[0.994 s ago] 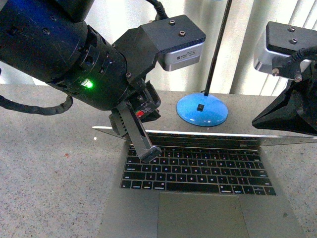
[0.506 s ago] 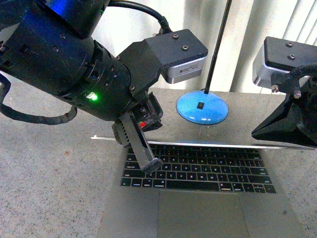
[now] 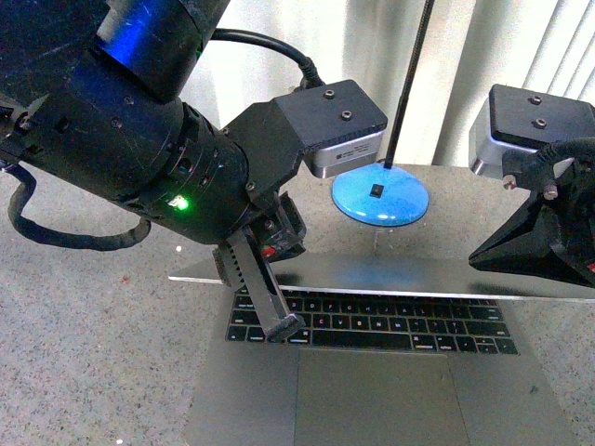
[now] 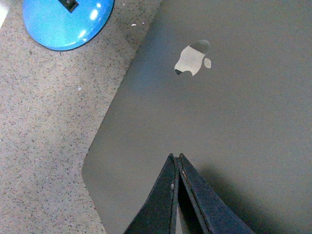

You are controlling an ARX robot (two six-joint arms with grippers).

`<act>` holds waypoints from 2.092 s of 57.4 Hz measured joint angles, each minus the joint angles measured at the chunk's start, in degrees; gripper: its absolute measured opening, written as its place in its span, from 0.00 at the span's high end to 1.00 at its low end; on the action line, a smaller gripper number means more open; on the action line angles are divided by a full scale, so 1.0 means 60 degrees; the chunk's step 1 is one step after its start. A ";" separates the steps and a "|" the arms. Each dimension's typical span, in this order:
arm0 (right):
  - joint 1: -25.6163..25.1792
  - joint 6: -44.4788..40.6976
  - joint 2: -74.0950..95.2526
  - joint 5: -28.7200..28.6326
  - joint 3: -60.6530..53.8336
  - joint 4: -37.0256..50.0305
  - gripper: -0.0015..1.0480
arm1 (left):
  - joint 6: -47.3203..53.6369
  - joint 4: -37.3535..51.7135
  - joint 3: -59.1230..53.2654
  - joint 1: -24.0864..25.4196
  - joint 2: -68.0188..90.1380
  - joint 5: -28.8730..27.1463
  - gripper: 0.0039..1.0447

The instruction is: Close laptop

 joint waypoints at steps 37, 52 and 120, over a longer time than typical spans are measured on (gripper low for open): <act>0.0106 0.0000 0.0248 0.0004 -0.0266 0.0237 0.97 | -0.0011 0.0346 -0.0313 0.0098 0.0193 0.0186 0.97; 0.0149 0.0000 0.0433 0.0022 -0.0412 0.0390 0.97 | -0.0044 0.0572 -0.0605 0.0131 0.0255 0.0244 0.97; 0.0372 0.0117 0.1741 0.0160 -0.1158 0.1592 0.97 | -0.0546 0.2353 -0.1858 0.0492 0.1293 0.0783 0.97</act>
